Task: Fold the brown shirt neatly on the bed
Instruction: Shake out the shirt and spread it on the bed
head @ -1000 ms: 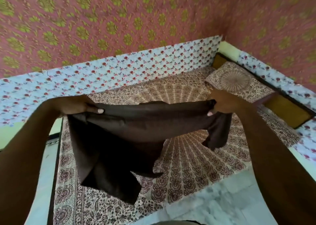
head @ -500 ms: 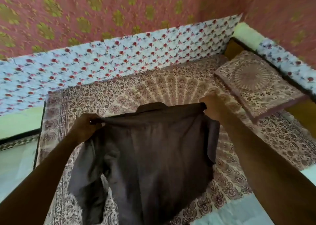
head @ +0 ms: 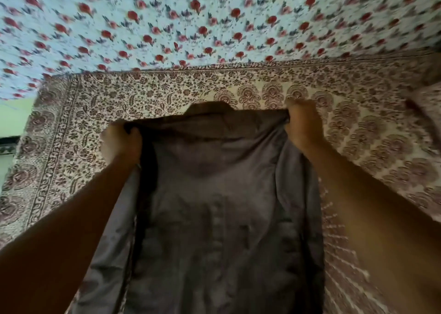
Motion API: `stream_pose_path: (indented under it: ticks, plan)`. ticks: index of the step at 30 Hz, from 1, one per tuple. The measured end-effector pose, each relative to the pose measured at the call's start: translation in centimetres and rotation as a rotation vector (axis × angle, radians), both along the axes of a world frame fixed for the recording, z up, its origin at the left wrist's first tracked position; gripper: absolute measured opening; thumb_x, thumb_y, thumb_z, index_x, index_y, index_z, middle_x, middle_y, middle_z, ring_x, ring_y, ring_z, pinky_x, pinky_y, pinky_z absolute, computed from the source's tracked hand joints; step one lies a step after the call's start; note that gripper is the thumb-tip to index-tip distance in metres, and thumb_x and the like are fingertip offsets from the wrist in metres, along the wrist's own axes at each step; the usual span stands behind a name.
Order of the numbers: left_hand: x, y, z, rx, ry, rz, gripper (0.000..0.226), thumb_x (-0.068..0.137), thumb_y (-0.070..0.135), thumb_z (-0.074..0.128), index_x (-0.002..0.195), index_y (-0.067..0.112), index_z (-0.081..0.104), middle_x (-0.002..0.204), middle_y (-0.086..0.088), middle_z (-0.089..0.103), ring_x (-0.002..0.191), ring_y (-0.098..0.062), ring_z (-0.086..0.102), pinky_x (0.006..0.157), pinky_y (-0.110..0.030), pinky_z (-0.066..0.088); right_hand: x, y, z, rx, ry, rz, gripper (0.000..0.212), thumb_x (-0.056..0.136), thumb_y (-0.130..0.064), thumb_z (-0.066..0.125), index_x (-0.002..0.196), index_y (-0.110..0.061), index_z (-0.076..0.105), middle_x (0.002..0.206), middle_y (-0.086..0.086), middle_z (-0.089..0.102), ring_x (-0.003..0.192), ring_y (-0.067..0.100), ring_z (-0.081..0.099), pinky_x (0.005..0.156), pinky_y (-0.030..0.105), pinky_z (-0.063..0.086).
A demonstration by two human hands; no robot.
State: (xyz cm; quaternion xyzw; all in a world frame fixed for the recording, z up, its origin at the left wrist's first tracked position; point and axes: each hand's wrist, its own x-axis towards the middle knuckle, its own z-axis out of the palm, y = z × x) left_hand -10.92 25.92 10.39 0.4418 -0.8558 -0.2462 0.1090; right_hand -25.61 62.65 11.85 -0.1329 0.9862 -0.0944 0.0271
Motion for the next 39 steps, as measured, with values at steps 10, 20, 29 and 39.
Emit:
stream_pose_path:
  ticks: [10, 20, 29, 39]
  plan:
    - [-1.8, 3.7, -15.0, -0.282, 0.065, -0.411, 0.029, 0.093, 0.024, 0.052, 0.116, 0.008, 0.059, 0.128, -0.026, 0.050, 0.116, -0.043, 0.047, 0.094, -0.055, 0.043, 1.8, -8.5, -17.0, -0.052, 0.253, 0.105, 0.049, 0.090, -0.013, 0.055, 0.139, -0.010, 0.053, 0.151, 0.021, 0.046, 0.135, 0.046, 0.043, 0.104, 0.056, 0.041]
    - [17.1, 7.7, -23.5, -0.164, -0.278, -0.737, 0.063, 0.101, 0.053, 0.038, 0.158, 0.029, 0.033, 0.173, 0.004, 0.013, 0.160, -0.022, 0.013, 0.120, -0.051, 0.027, 20.1, -0.6, -26.0, 0.137, -0.093, 0.076, 0.071, 0.096, -0.081, 0.027, 0.159, -0.054, 0.011, 0.175, 0.000, 0.000, 0.160, 0.033, 0.006, 0.112, 0.067, 0.028]
    - [29.0, 14.5, -23.8, -0.231, -0.397, -0.669, 0.085, 0.095, 0.074, 0.028, 0.165, 0.032, 0.008, 0.174, 0.005, -0.001, 0.161, -0.023, 0.003, 0.126, -0.054, 0.013, 34.6, -1.1, -26.5, 0.040, -0.046, 0.349, 0.073, 0.098, -0.075, 0.034, 0.162, -0.045, 0.016, 0.175, -0.001, 0.005, 0.161, 0.026, 0.008, 0.121, 0.063, 0.018]
    - [39.7, 15.3, -23.4, -0.183, -0.398, -0.440, 0.080, 0.093, 0.076, 0.030, 0.163, 0.043, 0.008, 0.174, 0.007, -0.003, 0.160, -0.027, 0.004, 0.122, -0.063, 0.013, 42.2, 5.5, -25.7, 0.123, -0.058, 0.248, 0.069, 0.099, -0.074, 0.031, 0.161, -0.048, 0.014, 0.175, 0.002, 0.002, 0.161, 0.031, 0.006, 0.121, 0.064, 0.017]
